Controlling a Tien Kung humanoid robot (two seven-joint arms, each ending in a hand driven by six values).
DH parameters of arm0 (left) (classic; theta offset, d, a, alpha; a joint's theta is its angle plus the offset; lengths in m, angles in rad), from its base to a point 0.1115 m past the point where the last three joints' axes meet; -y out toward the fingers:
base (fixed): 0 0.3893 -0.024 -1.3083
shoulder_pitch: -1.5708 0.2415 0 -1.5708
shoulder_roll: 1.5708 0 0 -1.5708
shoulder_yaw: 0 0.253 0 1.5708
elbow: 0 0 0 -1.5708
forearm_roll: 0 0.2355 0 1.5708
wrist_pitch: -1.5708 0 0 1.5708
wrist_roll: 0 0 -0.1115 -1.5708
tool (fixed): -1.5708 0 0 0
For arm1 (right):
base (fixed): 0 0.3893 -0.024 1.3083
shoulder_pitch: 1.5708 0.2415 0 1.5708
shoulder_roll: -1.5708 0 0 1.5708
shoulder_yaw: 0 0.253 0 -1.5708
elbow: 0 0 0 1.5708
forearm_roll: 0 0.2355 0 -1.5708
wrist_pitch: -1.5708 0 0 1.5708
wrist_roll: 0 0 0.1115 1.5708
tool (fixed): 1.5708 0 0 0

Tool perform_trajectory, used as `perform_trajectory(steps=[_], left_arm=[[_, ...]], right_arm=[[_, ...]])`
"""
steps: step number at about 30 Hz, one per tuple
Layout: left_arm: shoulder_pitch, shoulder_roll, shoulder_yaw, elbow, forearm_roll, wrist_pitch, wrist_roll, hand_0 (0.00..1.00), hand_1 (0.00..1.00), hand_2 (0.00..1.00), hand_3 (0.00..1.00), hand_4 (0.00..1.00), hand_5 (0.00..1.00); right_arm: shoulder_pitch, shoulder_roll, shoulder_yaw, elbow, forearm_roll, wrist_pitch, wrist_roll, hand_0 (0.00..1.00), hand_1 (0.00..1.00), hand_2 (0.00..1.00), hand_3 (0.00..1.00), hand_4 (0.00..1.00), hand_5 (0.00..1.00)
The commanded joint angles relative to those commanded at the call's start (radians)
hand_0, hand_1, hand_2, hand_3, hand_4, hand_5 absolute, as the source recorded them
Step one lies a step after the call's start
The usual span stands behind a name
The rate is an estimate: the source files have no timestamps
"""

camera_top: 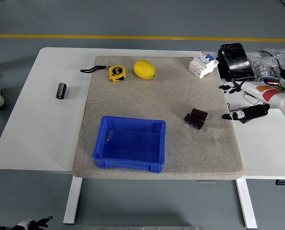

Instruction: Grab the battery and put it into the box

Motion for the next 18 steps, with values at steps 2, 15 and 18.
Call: perform_trajectory(steps=[2,15,18], left_arm=[[0.000,0.000,0.000,-0.001,0.000,0.000,0.001,0.758,0.751,0.801,0.652,0.724,0.651],[-0.002,0.002,0.008,-0.004,-0.015,0.004,0.003,0.756,0.746,0.798,0.650,0.724,0.650],[-0.002,0.002,0.008,-0.004,-0.014,0.003,0.004,0.756,0.747,0.797,0.650,0.723,0.648]], right_arm=[[0.026,0.011,-0.050,-0.009,-0.030,-0.017,0.014,0.803,0.803,0.861,0.906,0.998,0.493],[0.154,0.114,-0.195,-0.132,-0.195,-0.174,0.107,0.842,0.836,0.892,0.942,0.965,0.282],[0.179,0.126,-0.235,-0.163,-0.209,-0.225,0.126,0.839,0.830,0.888,0.930,0.880,0.195]])
